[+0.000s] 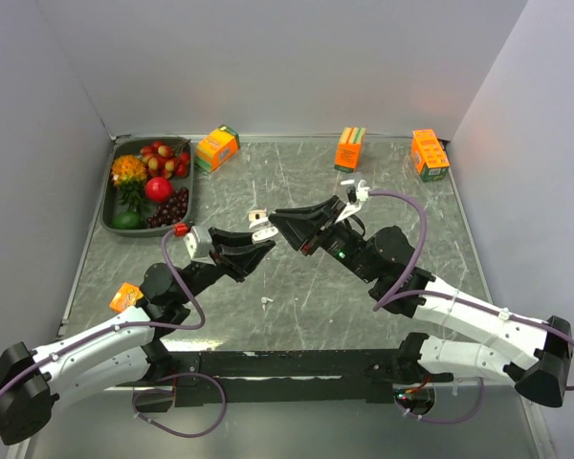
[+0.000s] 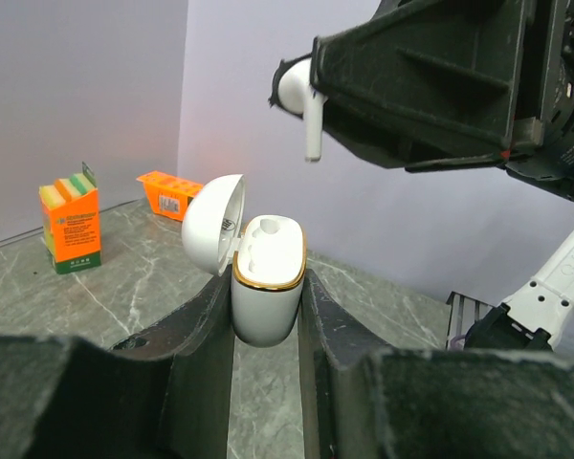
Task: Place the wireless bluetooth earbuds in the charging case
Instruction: Place the earbud in the charging case.
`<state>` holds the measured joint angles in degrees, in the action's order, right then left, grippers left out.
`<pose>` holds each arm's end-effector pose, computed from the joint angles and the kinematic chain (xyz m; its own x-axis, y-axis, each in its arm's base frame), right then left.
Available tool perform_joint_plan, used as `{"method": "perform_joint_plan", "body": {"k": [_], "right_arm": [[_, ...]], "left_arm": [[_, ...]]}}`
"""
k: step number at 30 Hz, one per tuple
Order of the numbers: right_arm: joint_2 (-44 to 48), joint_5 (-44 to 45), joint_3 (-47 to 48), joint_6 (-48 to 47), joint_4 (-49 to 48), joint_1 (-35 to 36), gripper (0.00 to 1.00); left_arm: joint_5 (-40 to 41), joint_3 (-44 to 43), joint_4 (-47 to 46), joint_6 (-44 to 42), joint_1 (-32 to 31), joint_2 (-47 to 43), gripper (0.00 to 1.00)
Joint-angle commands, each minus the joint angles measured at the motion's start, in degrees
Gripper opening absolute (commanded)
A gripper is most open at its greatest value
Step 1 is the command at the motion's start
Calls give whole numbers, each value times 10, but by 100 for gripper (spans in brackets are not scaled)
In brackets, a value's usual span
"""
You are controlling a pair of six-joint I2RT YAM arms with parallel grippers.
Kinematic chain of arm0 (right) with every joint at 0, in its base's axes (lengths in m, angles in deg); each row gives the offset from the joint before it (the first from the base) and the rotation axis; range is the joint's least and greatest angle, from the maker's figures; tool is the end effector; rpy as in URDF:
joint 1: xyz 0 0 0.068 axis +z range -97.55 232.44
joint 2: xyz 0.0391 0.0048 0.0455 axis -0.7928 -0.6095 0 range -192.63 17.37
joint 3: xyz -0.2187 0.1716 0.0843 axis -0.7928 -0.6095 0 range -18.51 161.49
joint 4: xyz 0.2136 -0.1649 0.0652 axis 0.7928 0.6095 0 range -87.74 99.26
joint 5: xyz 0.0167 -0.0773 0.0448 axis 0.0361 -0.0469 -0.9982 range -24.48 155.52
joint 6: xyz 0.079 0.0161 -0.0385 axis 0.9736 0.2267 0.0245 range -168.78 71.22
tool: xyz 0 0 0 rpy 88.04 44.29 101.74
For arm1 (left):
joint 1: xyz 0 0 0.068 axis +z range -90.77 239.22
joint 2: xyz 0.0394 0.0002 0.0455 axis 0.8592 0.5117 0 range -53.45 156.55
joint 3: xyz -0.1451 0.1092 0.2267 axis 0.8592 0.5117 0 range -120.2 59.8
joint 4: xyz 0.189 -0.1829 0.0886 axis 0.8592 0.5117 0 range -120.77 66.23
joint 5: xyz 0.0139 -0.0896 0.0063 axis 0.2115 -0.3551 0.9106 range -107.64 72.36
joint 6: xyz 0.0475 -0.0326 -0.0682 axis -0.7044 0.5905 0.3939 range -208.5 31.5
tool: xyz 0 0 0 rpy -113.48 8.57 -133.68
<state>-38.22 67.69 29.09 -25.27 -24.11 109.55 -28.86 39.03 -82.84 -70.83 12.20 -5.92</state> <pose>0.1515 0.2287 0.4177 -0.1700 0.4712 -0.8655 -0.8197 0.4198 0.3896 0.1441 -0.1772 0.3222 0.0235 -0.4620 -0.8866 0.8865 0.4196 -0.1951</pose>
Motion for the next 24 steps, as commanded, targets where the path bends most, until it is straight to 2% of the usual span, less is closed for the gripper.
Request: {"method": "perform_joint_plan", "body": {"k": [1,24], "right_arm": [[-13,-2,7,-11,-32,14,0],[-40,25,1,-23,-29,41,0]], "left_arm": [[-11,-10,-30,-5,-6,1,1],[15,-39,22,41,-10,7,1]]}}
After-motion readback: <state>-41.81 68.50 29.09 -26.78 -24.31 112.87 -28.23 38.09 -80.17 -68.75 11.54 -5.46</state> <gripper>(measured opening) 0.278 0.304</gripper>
